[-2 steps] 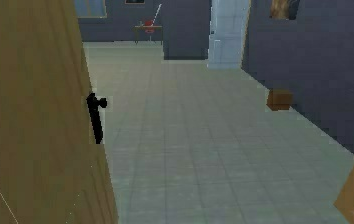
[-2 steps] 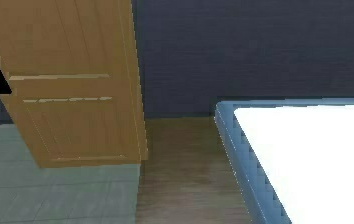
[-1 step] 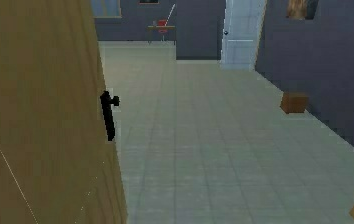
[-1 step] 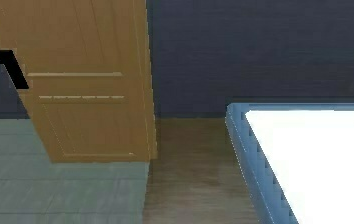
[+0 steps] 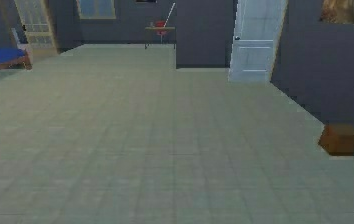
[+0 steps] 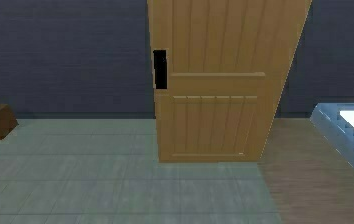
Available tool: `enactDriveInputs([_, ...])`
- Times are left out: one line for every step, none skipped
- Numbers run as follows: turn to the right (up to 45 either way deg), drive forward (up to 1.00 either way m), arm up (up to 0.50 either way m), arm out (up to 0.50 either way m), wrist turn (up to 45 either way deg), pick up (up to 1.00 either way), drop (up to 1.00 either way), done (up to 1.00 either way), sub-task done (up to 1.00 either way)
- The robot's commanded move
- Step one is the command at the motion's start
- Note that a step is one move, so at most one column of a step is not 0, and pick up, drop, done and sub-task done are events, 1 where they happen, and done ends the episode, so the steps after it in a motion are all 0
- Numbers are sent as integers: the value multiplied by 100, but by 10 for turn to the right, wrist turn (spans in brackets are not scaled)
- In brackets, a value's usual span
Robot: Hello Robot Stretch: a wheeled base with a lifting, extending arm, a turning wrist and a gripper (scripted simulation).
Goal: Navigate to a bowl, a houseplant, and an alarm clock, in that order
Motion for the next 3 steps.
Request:
enactDriveInputs([0,20,0,0,0,0,0,0,0])
enactDriveInputs([-30,0,0,0,0,0,0,0,0])
enactDriveInputs([0,100,0,0,0,0,0,0,0])
